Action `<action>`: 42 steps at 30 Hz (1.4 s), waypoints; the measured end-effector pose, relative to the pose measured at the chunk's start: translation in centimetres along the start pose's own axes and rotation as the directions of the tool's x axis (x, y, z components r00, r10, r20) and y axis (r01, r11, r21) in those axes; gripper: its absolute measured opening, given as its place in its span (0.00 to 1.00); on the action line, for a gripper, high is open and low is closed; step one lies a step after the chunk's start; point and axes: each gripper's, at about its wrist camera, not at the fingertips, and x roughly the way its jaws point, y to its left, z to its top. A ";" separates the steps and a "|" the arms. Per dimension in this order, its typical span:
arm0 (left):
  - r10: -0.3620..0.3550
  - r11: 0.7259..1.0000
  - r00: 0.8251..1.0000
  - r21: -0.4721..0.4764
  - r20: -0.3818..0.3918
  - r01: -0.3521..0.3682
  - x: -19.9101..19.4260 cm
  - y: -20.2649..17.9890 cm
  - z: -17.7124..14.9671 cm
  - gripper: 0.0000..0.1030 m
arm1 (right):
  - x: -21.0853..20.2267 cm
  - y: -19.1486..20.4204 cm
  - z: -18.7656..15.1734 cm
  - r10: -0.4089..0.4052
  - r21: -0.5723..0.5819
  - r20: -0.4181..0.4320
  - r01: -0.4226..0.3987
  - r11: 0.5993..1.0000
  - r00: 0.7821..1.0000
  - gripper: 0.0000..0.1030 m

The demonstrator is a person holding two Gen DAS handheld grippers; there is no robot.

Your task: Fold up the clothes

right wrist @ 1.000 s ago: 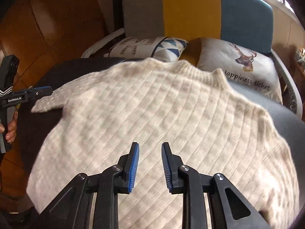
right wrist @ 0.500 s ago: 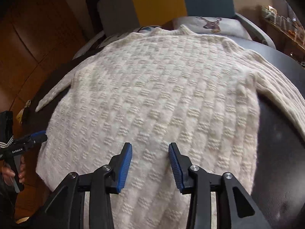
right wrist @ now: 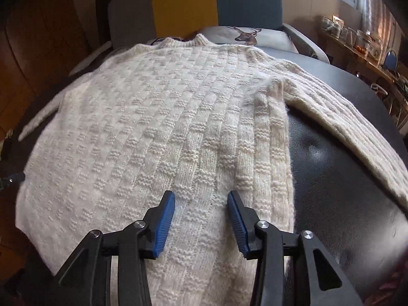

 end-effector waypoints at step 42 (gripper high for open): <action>0.024 0.998 1.000 -0.054 0.015 -0.023 -0.1 1.4 6.7 0.55 | 0.1 4.3 3.2 0.298 0.035 0.014 -0.298 0.954 0.954 0.48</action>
